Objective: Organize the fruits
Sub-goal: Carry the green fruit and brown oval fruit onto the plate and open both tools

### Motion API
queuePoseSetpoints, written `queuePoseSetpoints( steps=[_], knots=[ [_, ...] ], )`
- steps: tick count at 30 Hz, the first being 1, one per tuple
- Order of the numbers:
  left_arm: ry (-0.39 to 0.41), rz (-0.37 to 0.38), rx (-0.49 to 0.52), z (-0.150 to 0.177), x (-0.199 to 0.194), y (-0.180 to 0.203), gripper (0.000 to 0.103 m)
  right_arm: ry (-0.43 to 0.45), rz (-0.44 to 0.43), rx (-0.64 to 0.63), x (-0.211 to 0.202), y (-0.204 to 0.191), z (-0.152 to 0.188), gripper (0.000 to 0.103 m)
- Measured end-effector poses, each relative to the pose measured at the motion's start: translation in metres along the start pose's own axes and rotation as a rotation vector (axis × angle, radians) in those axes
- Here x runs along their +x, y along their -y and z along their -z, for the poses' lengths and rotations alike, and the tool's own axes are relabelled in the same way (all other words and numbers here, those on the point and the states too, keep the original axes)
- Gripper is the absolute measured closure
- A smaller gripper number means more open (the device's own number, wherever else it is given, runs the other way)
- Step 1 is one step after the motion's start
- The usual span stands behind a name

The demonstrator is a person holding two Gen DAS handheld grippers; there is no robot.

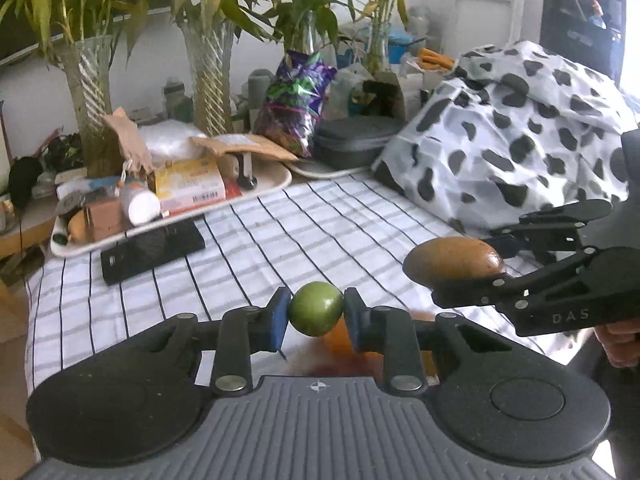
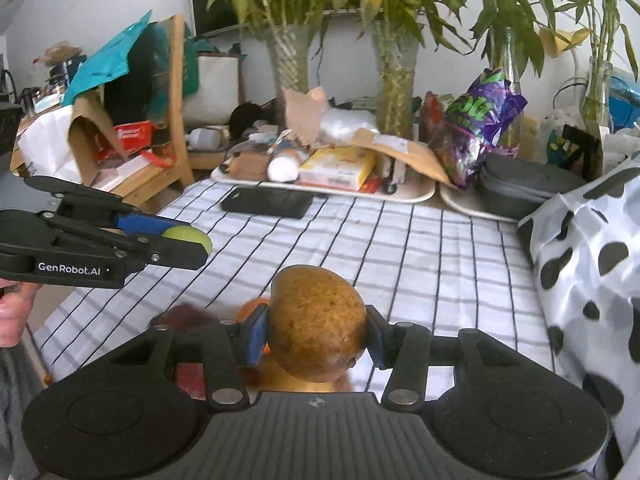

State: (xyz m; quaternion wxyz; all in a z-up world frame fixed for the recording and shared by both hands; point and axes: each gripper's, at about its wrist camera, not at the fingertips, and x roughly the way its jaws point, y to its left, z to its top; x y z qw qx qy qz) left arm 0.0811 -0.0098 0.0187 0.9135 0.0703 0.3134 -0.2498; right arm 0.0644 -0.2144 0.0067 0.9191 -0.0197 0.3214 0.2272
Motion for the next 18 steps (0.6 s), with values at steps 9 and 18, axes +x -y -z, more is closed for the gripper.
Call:
queuePoseSetpoints(
  steps=[9,18],
  knots=[
    [-0.091,0.027,-0.014,0.035,-0.021,0.023,0.076,-0.079,-0.025,-0.019,-0.020,-0.026,0.027,0.052],
    [-0.234,0.011,-0.018,0.052,-0.009,0.027,0.075,-0.205,-0.080,-0.024,-0.007,-0.042,0.040,0.052]
  ],
)
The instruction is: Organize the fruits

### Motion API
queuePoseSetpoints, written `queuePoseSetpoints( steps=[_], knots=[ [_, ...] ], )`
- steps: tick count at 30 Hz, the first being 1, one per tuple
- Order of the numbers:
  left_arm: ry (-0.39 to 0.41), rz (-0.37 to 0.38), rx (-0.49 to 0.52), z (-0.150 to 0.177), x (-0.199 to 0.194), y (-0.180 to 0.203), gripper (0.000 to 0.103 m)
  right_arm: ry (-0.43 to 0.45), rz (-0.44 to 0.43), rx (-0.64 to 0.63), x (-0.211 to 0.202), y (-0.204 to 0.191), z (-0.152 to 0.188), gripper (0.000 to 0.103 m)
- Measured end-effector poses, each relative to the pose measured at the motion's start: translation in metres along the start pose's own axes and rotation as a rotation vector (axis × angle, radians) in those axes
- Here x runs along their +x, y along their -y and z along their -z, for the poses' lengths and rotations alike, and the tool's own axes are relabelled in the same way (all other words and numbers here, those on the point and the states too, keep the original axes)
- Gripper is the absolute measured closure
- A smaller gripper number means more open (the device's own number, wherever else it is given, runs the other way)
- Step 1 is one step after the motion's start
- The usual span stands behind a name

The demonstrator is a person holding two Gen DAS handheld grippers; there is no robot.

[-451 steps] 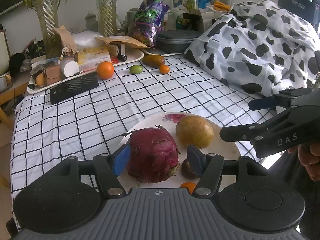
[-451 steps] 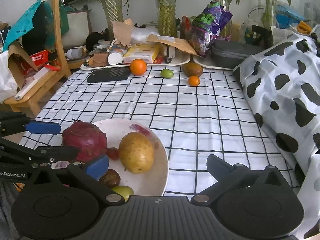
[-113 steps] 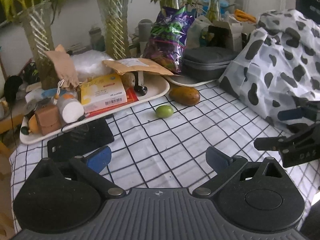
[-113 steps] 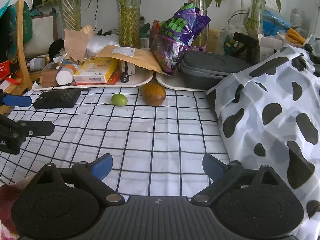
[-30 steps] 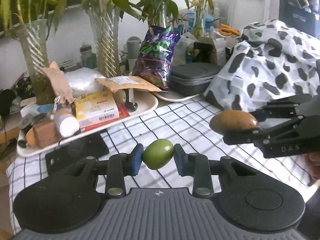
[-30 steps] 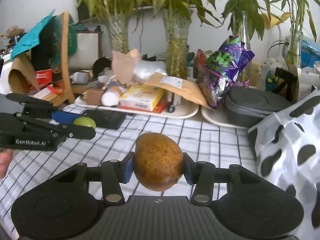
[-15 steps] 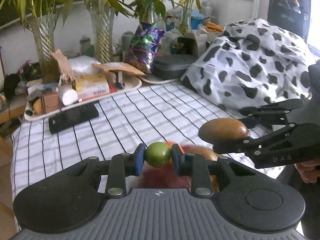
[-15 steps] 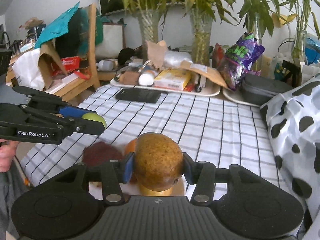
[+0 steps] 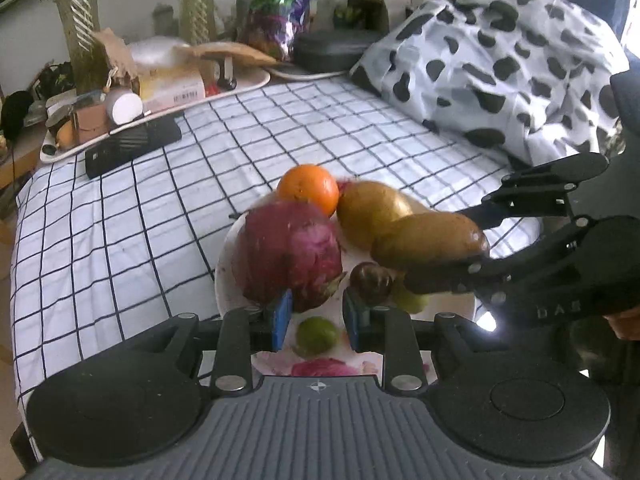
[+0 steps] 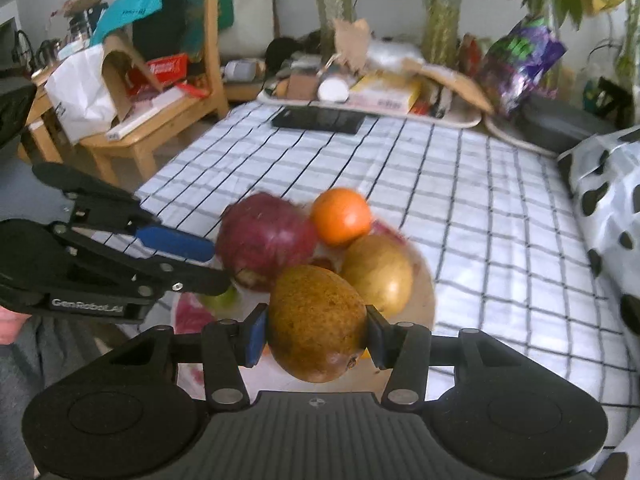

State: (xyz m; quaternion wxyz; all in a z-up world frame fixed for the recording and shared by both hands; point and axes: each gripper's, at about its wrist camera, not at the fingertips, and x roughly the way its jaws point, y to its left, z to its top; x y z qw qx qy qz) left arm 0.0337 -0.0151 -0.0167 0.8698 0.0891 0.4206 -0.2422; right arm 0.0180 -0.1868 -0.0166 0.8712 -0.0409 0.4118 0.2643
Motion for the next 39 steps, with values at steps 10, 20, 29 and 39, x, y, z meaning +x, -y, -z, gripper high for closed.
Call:
queuePoseSetpoints(
  steps=[10,20,29,39],
  knots=[
    [-0.056,-0.061,-0.038,0.003,0.007,-0.007,0.066,-0.076,0.012,-0.001,0.013,-0.002,0.004,0.051],
    [-0.003,-0.087,-0.081,0.003,-0.008,-0.002,0.053,-0.025,0.000,0.054,-0.003,0.000,0.002,0.007],
    [0.013,-0.120,-0.141,0.009,-0.026,0.005,0.052,-0.030,0.059,0.108,-0.022,-0.005,0.015,0.000],
    [-0.072,-0.199,-0.161,0.023,-0.032,0.018,0.052,-0.078,0.170,0.191,-0.037,-0.006,0.031,0.000]
  ],
)
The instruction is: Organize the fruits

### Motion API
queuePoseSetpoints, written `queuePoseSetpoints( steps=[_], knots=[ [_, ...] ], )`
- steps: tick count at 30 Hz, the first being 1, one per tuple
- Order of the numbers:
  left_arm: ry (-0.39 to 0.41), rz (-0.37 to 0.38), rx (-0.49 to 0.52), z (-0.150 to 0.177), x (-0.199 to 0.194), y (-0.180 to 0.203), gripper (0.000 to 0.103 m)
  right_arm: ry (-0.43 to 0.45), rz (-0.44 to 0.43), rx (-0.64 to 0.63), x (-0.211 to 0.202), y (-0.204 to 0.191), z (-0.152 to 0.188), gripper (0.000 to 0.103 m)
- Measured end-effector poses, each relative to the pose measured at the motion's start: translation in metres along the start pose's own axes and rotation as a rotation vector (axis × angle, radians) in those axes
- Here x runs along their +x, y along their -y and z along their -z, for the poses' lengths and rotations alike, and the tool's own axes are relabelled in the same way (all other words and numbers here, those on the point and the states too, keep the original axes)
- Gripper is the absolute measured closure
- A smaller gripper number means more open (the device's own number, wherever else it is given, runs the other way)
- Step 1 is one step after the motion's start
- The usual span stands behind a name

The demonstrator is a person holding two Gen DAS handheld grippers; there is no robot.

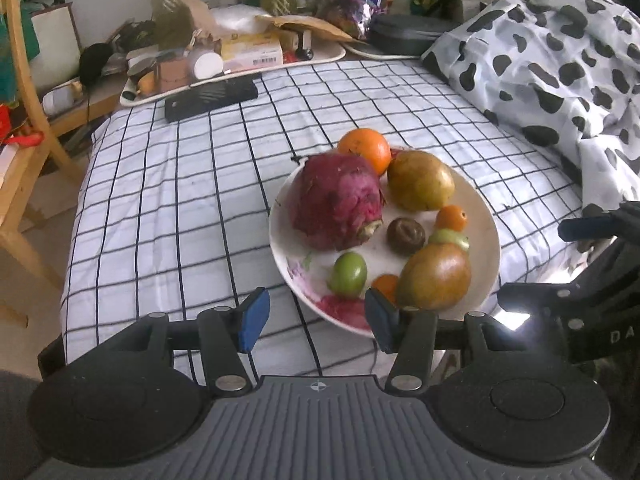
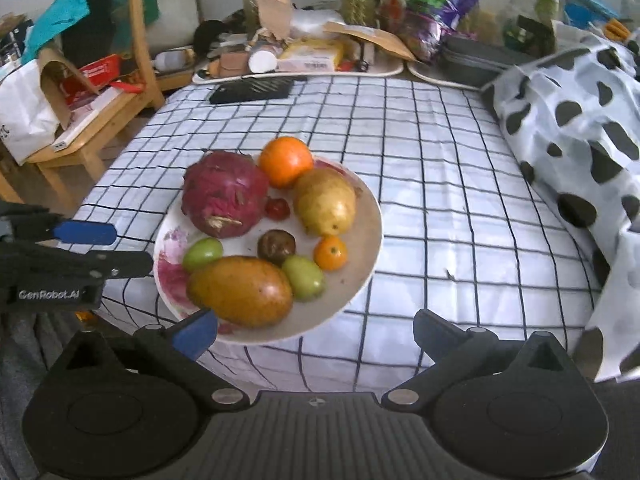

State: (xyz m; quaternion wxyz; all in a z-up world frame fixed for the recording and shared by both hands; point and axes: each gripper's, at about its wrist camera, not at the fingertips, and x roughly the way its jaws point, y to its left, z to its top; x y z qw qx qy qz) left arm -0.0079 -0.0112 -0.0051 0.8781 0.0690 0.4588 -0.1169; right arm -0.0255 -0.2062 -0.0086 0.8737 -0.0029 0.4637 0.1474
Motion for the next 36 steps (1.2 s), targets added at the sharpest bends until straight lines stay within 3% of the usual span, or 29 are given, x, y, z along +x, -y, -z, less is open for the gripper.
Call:
queuePoseSetpoints(
  steps=[8,9,10,11,12,36],
  knots=[
    [-0.012,0.015,0.034,0.005,0.001,0.012,0.052,-0.026,0.030,-0.001,0.003,0.000,0.003,0.000],
    [-0.013,0.011,0.037,0.005,0.002,0.013,0.048,-0.028,0.033,0.001,0.004,0.000,0.003,0.000],
    [-0.013,0.003,0.041,0.005,0.003,0.014,0.039,-0.031,0.034,0.002,0.005,0.000,0.003,0.000],
    [-0.013,-0.005,0.045,0.005,0.004,0.015,0.014,-0.032,0.035,0.002,0.005,0.000,0.002,0.000],
    [-0.012,-0.013,0.049,0.005,0.005,0.015,0.005,-0.034,0.037,0.001,0.006,0.000,0.003,0.000],
    [-0.020,-0.057,0.023,0.004,0.008,0.012,0.005,-0.034,0.081,0.034,0.006,0.007,0.003,0.000]
  ],
)
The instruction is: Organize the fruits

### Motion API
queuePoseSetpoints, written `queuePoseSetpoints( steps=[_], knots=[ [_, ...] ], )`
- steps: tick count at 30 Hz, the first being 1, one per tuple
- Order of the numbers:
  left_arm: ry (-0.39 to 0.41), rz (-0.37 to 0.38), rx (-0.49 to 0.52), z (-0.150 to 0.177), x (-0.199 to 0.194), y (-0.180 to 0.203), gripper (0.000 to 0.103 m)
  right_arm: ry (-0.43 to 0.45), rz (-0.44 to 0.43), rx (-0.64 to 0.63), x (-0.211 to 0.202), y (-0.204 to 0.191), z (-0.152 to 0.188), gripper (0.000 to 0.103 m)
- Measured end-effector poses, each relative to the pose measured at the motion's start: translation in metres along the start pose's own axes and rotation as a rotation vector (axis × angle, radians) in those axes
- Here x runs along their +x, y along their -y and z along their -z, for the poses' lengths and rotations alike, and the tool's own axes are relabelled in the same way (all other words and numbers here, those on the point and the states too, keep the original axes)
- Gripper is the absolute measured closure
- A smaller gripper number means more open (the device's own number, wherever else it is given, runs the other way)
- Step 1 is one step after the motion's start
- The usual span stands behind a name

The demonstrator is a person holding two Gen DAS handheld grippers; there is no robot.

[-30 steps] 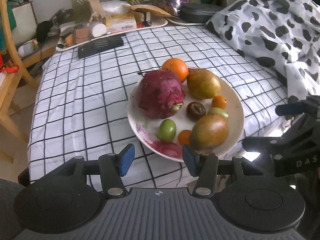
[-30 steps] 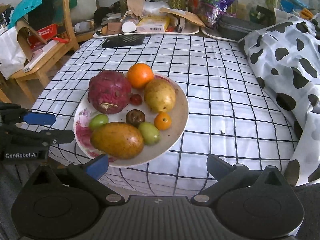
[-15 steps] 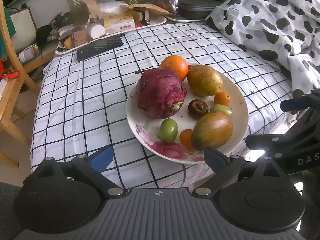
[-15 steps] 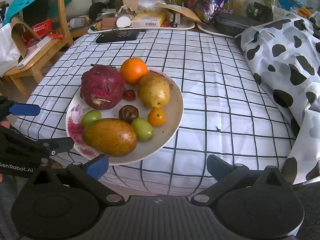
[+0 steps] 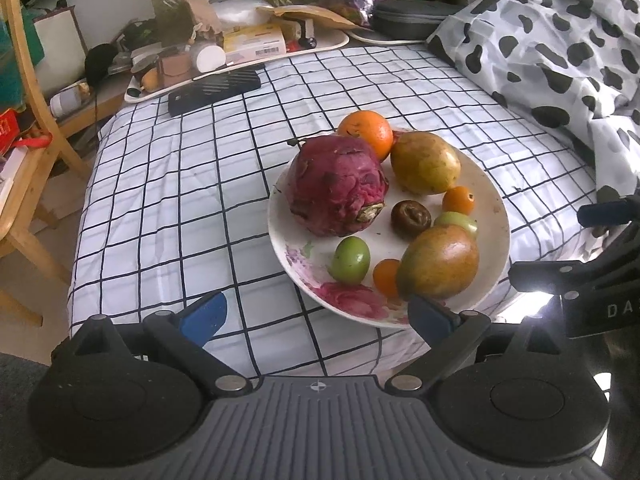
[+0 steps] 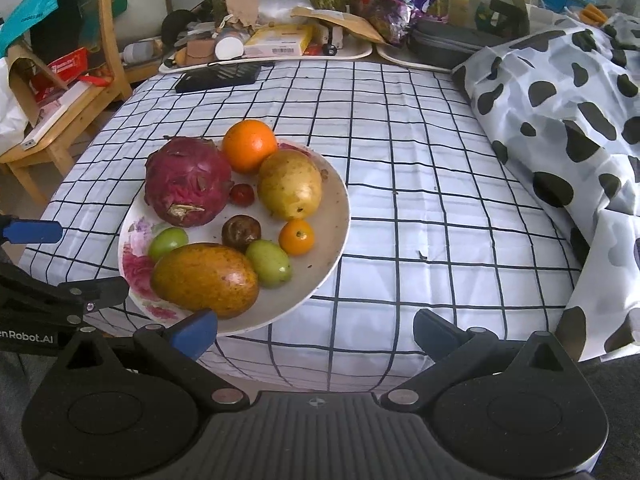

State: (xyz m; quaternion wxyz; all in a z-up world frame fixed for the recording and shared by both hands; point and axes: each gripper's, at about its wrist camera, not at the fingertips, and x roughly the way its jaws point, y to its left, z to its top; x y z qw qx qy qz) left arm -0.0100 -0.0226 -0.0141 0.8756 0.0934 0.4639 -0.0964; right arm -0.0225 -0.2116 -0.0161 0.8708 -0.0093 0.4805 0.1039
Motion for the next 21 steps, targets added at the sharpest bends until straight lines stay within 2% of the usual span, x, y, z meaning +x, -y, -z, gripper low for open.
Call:
queuePoseSetpoints(
  steps=[21],
  knots=[
    [-0.012,0.000,-0.010,0.0007,0.0011,-0.0005,0.005,0.005,0.010,0.021,-0.0004,0.0016,0.0002,0.000]
  ],
)
